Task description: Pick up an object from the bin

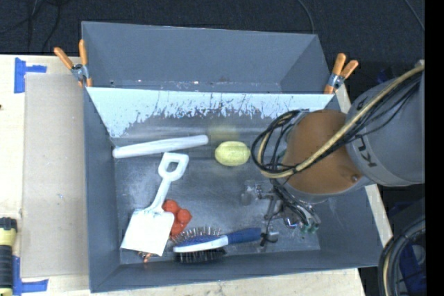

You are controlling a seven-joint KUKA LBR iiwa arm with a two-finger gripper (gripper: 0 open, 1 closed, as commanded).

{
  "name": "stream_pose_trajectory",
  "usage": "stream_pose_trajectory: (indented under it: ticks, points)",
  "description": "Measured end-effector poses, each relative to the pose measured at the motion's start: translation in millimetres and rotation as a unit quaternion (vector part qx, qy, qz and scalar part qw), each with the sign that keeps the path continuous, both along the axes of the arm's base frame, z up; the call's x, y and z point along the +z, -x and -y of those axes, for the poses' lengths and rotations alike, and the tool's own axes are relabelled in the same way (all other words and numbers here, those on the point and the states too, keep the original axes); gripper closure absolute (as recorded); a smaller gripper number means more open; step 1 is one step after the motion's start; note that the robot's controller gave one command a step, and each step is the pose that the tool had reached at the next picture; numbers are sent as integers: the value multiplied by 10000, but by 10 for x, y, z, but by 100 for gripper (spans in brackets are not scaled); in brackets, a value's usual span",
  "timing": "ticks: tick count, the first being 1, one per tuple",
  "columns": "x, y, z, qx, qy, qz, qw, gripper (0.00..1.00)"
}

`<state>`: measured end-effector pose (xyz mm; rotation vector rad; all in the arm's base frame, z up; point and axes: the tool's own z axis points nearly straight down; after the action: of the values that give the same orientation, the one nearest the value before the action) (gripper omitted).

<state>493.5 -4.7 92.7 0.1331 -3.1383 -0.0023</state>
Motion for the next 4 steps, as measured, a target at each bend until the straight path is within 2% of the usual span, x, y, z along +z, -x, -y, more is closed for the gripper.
stream_pose_trajectory:
  ticks: [1,2,3,4]
  points:
    - [-253,-108,-217,542,-10,-38,9985,0]
    - [-234,-531,-453,1611,-1,-11,9869,0]
    - [-233,-622,-510,1785,-1,-9,9839,0]
    - [78,-525,-555,2081,-7,-27,9781,0]
